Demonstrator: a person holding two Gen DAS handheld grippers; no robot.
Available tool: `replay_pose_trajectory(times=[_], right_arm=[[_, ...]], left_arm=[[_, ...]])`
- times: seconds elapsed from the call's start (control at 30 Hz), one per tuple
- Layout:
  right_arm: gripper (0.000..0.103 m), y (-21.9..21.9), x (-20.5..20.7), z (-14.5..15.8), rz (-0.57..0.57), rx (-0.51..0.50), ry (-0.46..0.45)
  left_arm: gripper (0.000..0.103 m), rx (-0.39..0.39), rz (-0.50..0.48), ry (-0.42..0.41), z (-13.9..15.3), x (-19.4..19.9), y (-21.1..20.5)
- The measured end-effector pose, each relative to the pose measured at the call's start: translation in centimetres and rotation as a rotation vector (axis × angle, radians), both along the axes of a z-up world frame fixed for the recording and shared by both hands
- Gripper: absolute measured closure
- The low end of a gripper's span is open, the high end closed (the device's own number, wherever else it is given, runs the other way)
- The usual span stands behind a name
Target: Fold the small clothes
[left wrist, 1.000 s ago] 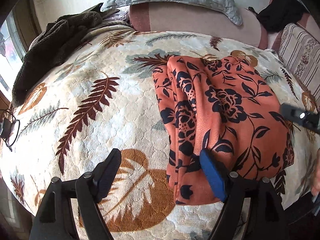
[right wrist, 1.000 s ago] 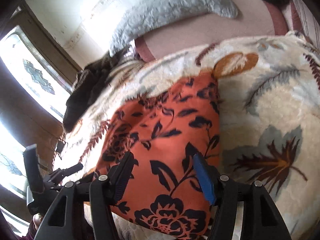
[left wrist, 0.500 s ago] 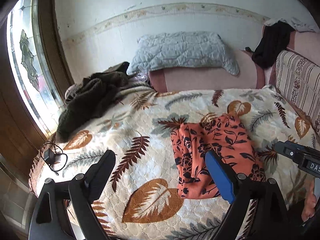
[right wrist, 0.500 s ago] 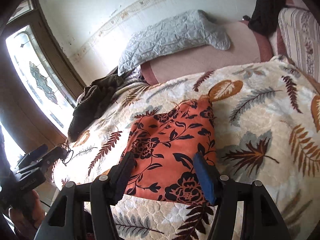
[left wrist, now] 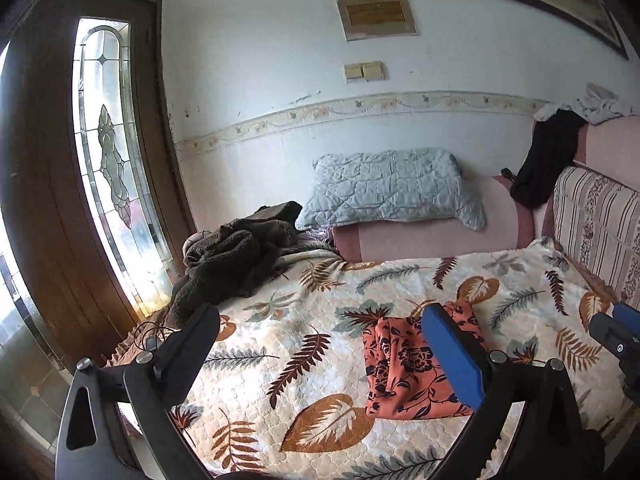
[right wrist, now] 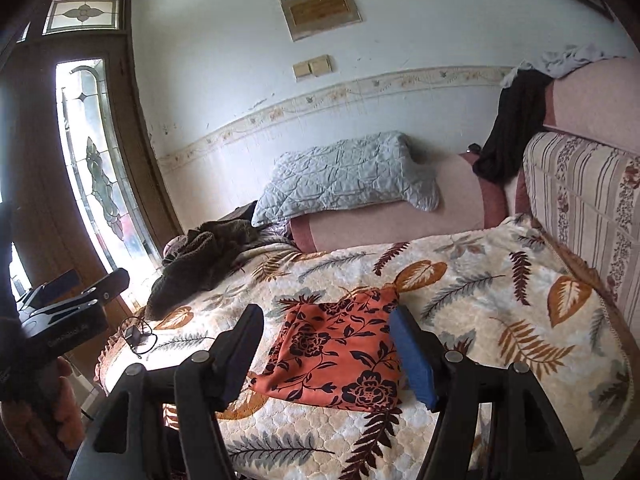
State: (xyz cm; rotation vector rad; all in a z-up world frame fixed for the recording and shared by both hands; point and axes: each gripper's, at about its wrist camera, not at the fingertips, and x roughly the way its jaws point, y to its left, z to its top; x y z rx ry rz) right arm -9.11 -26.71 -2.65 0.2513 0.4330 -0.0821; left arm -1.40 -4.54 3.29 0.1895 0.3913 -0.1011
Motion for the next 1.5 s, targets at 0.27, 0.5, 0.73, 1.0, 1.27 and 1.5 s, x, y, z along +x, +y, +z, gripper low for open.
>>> replay_pose_trajectory(times=[0.27,0.5,0.73,1.0,1.27,1.5], right_arm=[[0.033,2.0,-3.5,2.9,-0.025,-0.031,-0.033],[0.033,4.3,-5.5,4.6,-0.006,-0.066,-0.063],[0.033,5.6,-6.6,5.7,0.006,-0.091,-0.09],[0.033,7.3,-6.1,5.4,-0.013,-0.131,-0.065],[0.033,8.0,-6.2,5.4,-0.021,-0.156,-0.069],[0.033,7.9,-6.1,5.3,-0.021,-0.15,-0.065]], left_arm=[[0.002,-0.042,0.034,-0.056,3.0,-2.9,1.9],[0.002,-0.083,0.052,-0.093,4.8,-4.6,3.8],[0.002,-0.102,0.065,-0.127,6.2,-6.2,5.1],[0.002,-0.096,0.073,-0.144,6.6,-7.0,6.0],[0.002,-0.079,0.076,-0.146,6.3,-7.4,6.3],[0.002,-0.074,0.069,-0.142,6.1,-7.3,6.2]])
